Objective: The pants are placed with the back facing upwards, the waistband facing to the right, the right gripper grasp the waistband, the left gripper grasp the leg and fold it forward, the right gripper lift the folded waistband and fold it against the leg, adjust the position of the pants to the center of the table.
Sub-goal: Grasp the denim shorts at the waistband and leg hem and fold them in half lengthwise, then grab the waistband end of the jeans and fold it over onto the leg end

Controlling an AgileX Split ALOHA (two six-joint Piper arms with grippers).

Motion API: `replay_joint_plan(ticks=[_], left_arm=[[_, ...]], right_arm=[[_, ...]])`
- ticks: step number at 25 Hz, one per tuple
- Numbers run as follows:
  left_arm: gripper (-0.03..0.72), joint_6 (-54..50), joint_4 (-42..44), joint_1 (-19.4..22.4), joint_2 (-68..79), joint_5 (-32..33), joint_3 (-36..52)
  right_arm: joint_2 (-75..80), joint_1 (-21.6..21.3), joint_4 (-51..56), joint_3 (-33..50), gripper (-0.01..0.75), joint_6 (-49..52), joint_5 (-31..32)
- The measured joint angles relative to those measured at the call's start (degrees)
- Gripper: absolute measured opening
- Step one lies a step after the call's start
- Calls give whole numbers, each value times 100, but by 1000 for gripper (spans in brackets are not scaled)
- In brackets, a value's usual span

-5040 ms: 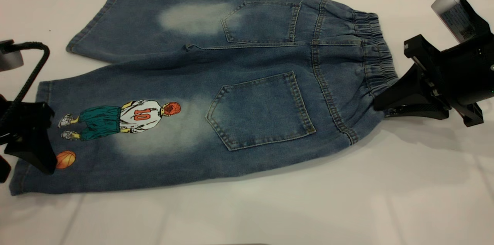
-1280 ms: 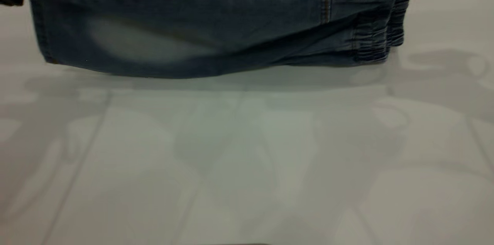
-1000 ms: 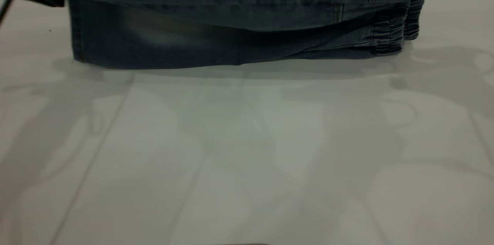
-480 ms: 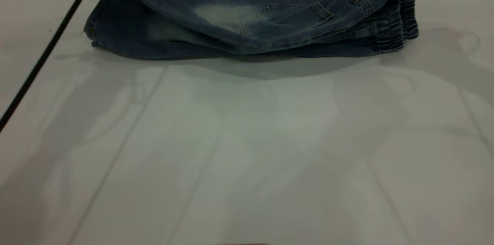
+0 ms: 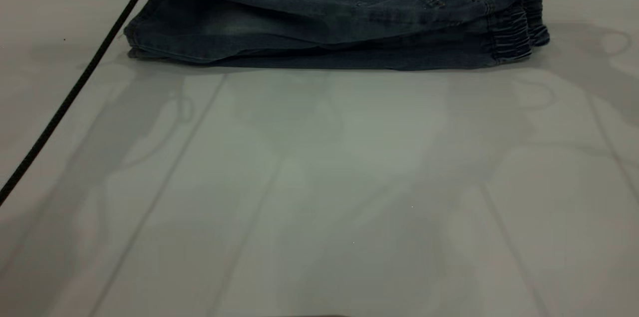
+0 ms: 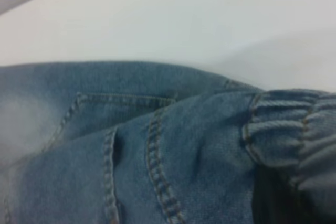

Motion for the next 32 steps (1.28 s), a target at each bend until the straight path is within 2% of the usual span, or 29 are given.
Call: replay_joint_plan(ticks=[2,5,7,11,13,16,18,24,27,32], left_arm=[[45,100,0,0,38,-272,-4],[88,486,0,0,51,-480,-4],[149,810,0,0,51,-555,-11],[334,1832,0,0,51,-766,-11],[419,2274,-20,0,51,-930,-11],[517,2396,-254,-12,51,-945,-11],[547,2230,-557,-59,-5,-588,-11],[561,1834,-772,-216,-239,1628,-101],[561,1754,-772,-229,-252,2552,-223],[561,1543,-772,-231,-259,3276,-459]], right_arm=[[0,0,0,-38,108,0,-26],[0,-5,22,-45,241,0,-44],[0,-5,24,-45,353,0,-64],[0,-5,35,-45,588,0,-126],[0,-5,42,-45,657,12,-185],[0,-5,42,-45,675,122,-219],[-21,-5,27,-45,671,230,-111],[-154,-5,-976,-53,602,1070,1159],[-154,-11,-1837,-53,593,1902,1226],[-154,-43,-2706,-53,593,2919,1101]])
